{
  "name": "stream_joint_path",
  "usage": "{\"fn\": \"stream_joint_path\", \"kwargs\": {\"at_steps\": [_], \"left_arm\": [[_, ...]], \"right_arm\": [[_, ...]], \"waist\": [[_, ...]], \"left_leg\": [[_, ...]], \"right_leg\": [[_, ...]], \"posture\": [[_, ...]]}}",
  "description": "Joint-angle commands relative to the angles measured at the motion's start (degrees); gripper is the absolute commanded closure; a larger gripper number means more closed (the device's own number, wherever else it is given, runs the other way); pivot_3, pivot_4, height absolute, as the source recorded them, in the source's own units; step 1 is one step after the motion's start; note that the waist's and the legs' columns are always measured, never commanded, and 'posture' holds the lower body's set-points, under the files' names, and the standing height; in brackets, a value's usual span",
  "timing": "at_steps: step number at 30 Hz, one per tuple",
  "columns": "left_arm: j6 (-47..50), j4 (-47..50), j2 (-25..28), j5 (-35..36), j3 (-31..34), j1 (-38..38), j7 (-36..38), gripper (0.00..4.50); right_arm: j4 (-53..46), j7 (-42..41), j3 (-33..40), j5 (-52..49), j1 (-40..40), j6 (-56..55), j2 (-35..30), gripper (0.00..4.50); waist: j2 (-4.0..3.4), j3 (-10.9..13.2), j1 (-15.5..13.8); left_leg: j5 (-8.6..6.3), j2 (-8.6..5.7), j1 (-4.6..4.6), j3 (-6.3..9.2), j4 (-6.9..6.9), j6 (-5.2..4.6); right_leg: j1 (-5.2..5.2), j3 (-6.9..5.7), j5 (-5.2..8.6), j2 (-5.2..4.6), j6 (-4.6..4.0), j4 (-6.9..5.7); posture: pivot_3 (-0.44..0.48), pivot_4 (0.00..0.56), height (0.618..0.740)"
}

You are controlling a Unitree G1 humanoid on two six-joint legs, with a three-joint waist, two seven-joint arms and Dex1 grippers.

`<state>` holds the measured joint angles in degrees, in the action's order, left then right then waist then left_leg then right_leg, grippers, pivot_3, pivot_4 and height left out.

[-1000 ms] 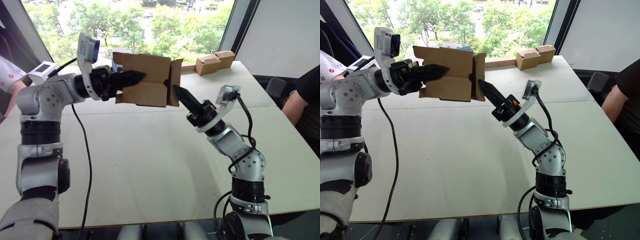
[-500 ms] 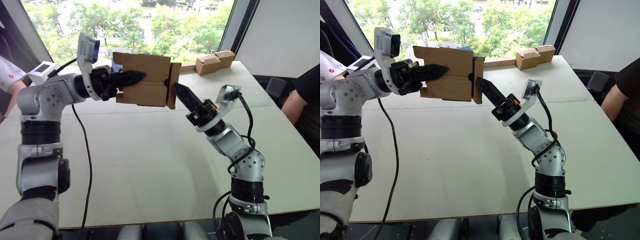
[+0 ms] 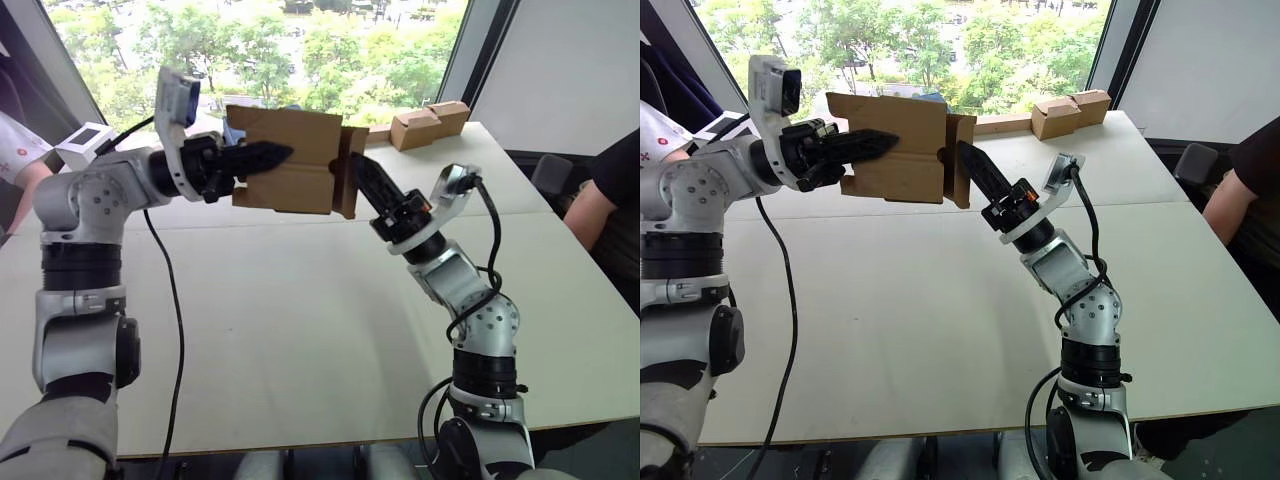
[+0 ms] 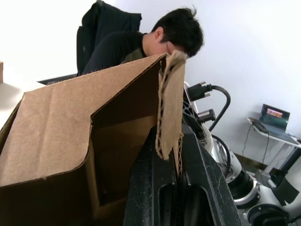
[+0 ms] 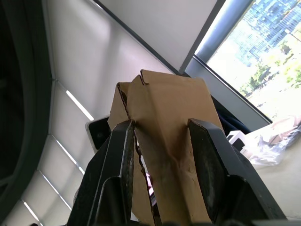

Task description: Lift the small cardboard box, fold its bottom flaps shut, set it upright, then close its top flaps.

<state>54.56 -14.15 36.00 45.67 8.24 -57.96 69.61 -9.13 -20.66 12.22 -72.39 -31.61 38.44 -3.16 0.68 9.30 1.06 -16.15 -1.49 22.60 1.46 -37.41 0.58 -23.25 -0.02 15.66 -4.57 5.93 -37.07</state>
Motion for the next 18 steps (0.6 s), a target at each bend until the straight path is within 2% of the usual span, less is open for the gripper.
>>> {"fn": "stream_joint_path", "kwargs": {"at_steps": [1,18], "left_arm": [[-0.5,2.6,0.3,0.9,0.8,-0.1,0.1,4.5],[-1.7,2.9,-0.4,-0.4,-0.4,1.1,0.4,4.5]], "right_arm": [[-1.3,0.2,0.0,-1.0,-0.8,-0.6,1.0,2.66],[-1.2,2.6,-0.6,-0.7,-1.8,-2.1,4.3,2.66]], "waist": [[0.0,0.0,0.0],[0.0,0.0,0.0]], "left_leg": [[0.0,0.0,0.0,0.0,0.0,0.0],[0.0,0.0,0.0,0.0,0.0,0.0]], "right_leg": [[0.0,0.0,0.0,0.0,0.0,0.0],[-0.01,0.01,0.0,0.0,0.0,0.0]], "posture": [[0.0,0.15,0.737],[0.0,0.15,0.737]]}}
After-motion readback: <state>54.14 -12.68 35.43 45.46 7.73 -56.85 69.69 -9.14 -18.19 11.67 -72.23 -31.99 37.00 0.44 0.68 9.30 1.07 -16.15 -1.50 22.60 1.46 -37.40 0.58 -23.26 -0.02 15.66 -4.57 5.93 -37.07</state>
